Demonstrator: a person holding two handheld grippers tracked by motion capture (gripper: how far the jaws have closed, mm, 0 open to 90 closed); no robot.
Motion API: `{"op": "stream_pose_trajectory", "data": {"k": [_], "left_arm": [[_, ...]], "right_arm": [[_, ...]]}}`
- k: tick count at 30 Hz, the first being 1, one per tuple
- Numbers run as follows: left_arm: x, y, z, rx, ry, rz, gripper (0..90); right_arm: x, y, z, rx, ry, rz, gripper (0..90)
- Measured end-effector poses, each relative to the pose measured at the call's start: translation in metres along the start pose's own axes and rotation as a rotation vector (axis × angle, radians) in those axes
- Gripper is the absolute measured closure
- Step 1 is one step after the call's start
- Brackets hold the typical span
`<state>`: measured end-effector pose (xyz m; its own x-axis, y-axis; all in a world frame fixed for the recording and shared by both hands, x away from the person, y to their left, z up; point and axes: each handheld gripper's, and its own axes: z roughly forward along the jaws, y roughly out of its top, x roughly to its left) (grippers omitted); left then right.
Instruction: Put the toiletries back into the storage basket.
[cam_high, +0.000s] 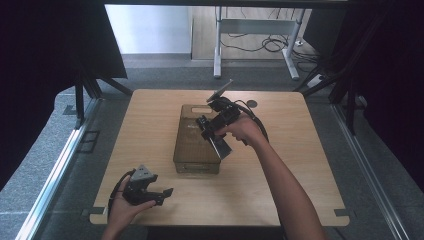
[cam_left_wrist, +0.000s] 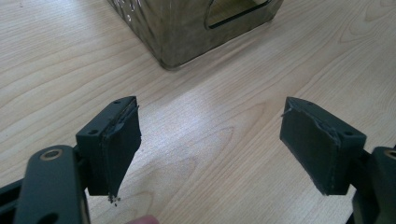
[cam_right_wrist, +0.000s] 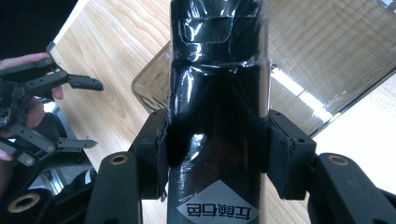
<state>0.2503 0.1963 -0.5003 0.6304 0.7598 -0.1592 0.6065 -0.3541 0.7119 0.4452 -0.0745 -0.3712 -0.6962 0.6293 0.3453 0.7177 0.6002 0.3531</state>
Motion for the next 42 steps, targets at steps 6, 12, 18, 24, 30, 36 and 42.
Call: {"op": "stream_pose_trajectory", "data": {"k": [6,12,18,24,30,36,42], "left_arm": [[0.0,0.0,0.0,0.002,-0.001,0.002,20.6],[0.0,0.0,0.0,0.001,-0.001,0.0,20.6],[0.0,0.0,0.0,0.003,-0.002,0.001,20.6],[0.001,0.0,0.0,0.001,-0.005,-0.001,20.6],[0.0,0.0,0.0,0.005,-0.007,0.002,20.5],[0.0,0.0,0.0,0.007,-0.006,0.003,20.5],[0.002,-0.001,0.002,0.008,-0.009,0.002,20.4]], "right_arm": [[0.0,0.004,0.002,0.006,-0.007,0.01,47.3],[0.002,0.011,0.007,0.008,-0.01,0.012,47.3],[0.003,0.016,0.013,0.006,-0.005,0.018,47.3],[0.003,0.023,0.023,0.012,0.002,0.031,47.3],[0.004,0.03,0.028,0.007,0.008,0.046,47.3],[0.002,0.036,0.035,0.001,0.015,0.077,47.4],[-0.003,0.042,0.049,0.009,0.016,0.117,47.3]]}}
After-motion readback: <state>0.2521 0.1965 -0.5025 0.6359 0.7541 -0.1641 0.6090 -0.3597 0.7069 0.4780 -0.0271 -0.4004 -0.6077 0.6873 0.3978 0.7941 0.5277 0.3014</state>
